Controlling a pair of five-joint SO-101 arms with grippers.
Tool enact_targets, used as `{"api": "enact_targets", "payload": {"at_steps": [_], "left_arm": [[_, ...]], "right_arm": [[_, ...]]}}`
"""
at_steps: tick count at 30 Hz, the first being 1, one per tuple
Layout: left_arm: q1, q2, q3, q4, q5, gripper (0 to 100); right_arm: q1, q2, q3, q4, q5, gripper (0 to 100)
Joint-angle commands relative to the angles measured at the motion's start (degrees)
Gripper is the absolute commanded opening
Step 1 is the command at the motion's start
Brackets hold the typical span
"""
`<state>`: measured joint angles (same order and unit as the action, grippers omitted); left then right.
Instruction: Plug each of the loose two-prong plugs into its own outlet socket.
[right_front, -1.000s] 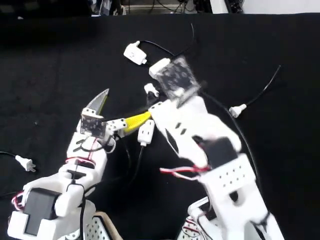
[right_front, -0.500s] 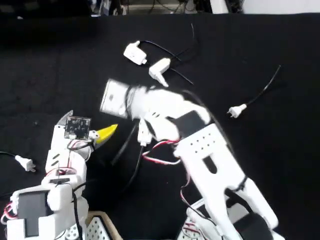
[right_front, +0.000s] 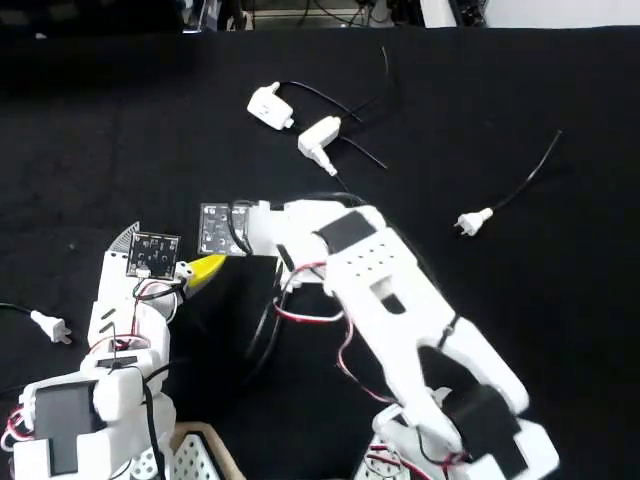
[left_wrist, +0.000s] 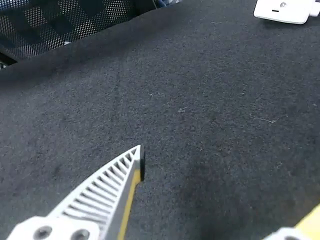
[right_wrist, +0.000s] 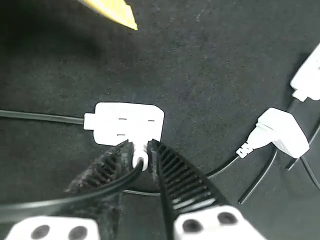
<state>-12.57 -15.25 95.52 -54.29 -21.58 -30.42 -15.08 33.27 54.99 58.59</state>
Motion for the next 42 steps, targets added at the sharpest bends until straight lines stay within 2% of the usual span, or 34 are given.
{"api": "enact_targets", "payload": {"at_steps": [1,20,42], "left_arm": [[0.0,-1.2,1.1,0.4,-0.2,52],[0.0,-1.2,1.1,0.4,-0.2,52],[0.0,-1.2,1.1,0.4,-0.2,52]], "right_arm": [[0.7,1.9,-8.0,1.8,0.6,1.2],[2.5,4.9,-8.6,-0.7,1.0,1.2],[2.4,4.9,-2.2,-4.7,0.6,1.2]]}}
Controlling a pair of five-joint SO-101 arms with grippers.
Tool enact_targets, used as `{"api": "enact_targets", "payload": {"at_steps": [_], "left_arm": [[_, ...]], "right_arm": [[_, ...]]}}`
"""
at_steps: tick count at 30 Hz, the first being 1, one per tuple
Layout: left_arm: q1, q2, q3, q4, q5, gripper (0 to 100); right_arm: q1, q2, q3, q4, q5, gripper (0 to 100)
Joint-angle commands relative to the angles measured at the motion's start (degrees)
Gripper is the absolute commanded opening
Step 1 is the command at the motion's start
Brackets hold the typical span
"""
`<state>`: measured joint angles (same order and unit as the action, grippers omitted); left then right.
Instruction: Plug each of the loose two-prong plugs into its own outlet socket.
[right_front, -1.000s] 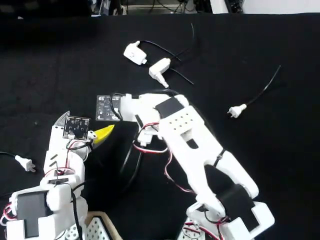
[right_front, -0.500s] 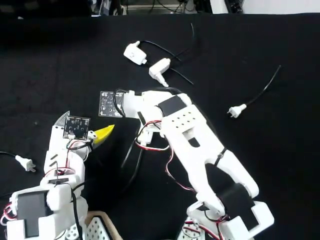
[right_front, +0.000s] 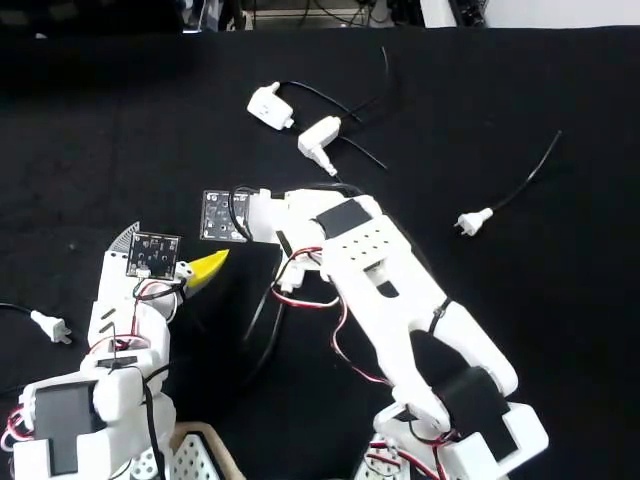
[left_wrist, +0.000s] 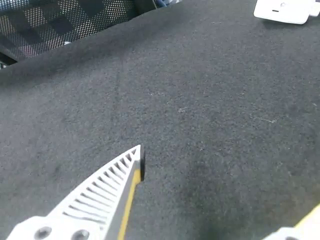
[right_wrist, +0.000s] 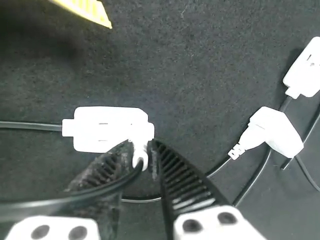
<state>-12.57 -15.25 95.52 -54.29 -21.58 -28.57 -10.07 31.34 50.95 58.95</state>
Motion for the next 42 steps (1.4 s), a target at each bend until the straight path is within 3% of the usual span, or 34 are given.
{"api": "enact_targets", "payload": {"at_steps": [1,19,31,37,42], "left_arm": [[0.0,-1.2,1.1,0.4,-0.2,52],[0.0,-1.2,1.1,0.4,-0.2,52],[0.0,-1.2,1.1,0.4,-0.2,52],[0.0,-1.2,1.1,0.4,-0.2,52],[0.0,-1.2,1.1,0.4,-0.2,52]], "right_arm": [[0.5,-0.1,-0.3,-0.6,0.3,1.2],[-2.9,-0.2,0.7,1.0,-3.0,1.2],[0.8,0.0,4.4,-3.0,-2.6,1.2],[2.7,7.8,0.7,-3.6,-2.5,1.2],[4.4,17.2,-8.1,1.7,-3.1,1.2]]}}
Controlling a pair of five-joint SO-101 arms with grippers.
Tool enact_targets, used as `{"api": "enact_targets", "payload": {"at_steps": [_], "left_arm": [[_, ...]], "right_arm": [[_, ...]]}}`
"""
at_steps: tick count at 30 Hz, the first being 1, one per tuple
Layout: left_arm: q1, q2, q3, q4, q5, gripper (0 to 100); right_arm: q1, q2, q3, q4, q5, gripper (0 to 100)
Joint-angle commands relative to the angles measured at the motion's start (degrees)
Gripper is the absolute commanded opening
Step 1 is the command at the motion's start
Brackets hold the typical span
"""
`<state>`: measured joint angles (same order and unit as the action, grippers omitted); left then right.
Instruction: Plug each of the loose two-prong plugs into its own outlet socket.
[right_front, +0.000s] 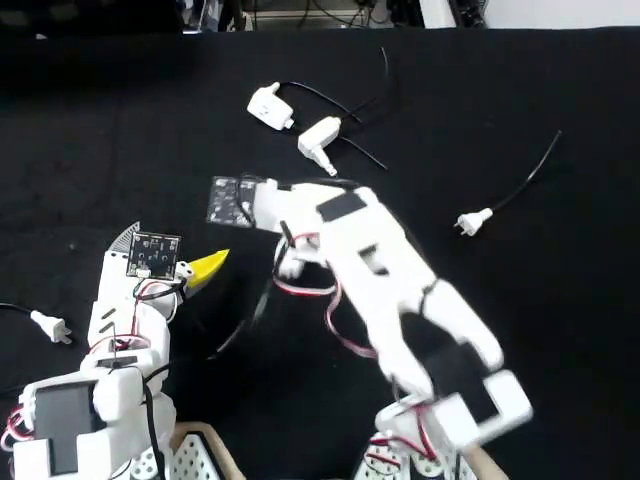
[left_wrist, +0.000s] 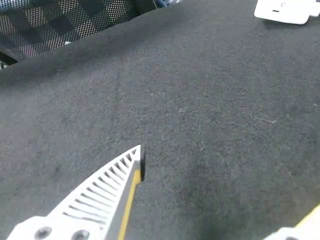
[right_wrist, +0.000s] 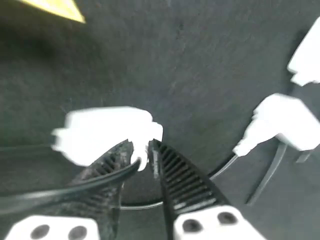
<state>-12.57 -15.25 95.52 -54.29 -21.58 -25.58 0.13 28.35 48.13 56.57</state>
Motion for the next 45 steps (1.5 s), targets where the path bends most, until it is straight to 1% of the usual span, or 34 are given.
{"api": "enact_targets", "payload": {"at_steps": [1,7,11,18,21,26,31,40,45], "left_arm": [[0.1,-1.2,1.1,0.4,-0.2,52],[0.1,-1.2,1.1,0.4,-0.2,52],[0.1,-1.2,1.1,0.4,-0.2,52],[0.1,-1.2,1.1,0.4,-0.2,52],[0.1,-1.2,1.1,0.4,-0.2,52],[0.1,-1.2,1.1,0.4,-0.2,52],[0.1,-1.2,1.1,0.4,-0.2,52],[0.1,-1.2,1.1,0.4,-0.2,52],[0.1,-1.2,1.1,0.4,-0.2,52]], "right_arm": [[1.2,7.8,-6.3,5.9,-0.9,1.2],[-1.3,3.3,-6.9,7.7,-2.3,1.2],[-3.2,-1.7,-7.1,11.6,-4.1,1.2],[-4.2,-8.0,-6.7,17.9,-7.9,1.2],[-4.2,-8.6,-6.6,17.7,-10.3,1.2],[-4.5,-9.0,-7.2,16.7,-11.0,1.2],[-4.4,-8.8,-11.0,16.4,-17.2,1.2],[-4.7,-8.6,-9.9,16.4,-22.8,1.2],[-6.7,-8.6,-7.9,16.4,-25.6,1.2]]}}
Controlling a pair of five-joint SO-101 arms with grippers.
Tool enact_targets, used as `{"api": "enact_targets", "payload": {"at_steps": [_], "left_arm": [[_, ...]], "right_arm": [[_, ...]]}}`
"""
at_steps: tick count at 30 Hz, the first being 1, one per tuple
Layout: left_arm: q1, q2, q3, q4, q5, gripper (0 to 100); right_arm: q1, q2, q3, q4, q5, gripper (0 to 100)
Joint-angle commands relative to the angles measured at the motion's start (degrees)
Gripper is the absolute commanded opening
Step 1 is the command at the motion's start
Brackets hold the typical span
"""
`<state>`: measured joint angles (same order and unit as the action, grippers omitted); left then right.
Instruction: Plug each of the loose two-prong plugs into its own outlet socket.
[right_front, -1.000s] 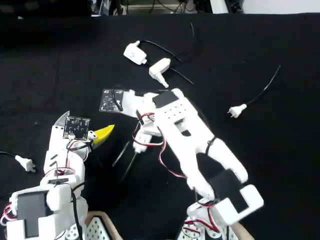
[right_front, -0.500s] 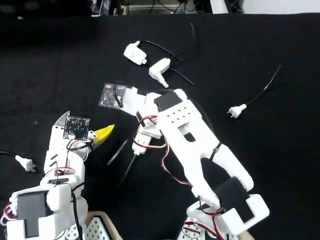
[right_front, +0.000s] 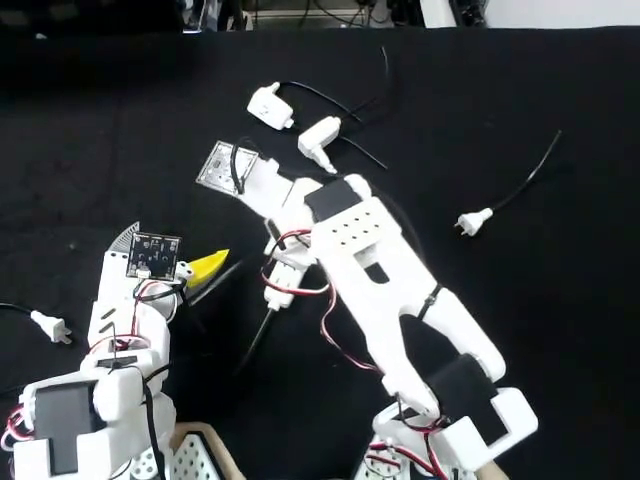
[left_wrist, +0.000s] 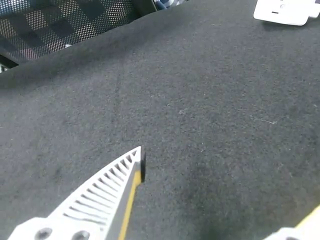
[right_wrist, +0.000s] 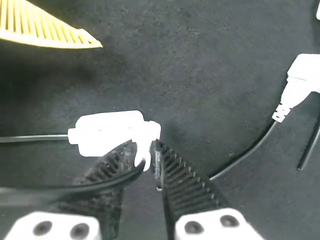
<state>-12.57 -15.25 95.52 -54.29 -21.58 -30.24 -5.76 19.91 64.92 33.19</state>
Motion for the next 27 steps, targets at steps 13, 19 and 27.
{"api": "enact_targets", "payload": {"at_steps": [13,19,27], "left_arm": [[0.1,-1.2,1.1,0.4,-0.2,52],[0.1,-1.2,1.1,0.4,-0.2,52],[0.1,-1.2,1.1,0.4,-0.2,52]], "right_arm": [[-1.2,-3.1,3.5,-0.9,-2.0,1.2],[-1.2,-3.2,8.5,-6.4,-1.1,1.2],[-1.6,-3.2,11.6,-8.4,-1.9,1.2]]}}
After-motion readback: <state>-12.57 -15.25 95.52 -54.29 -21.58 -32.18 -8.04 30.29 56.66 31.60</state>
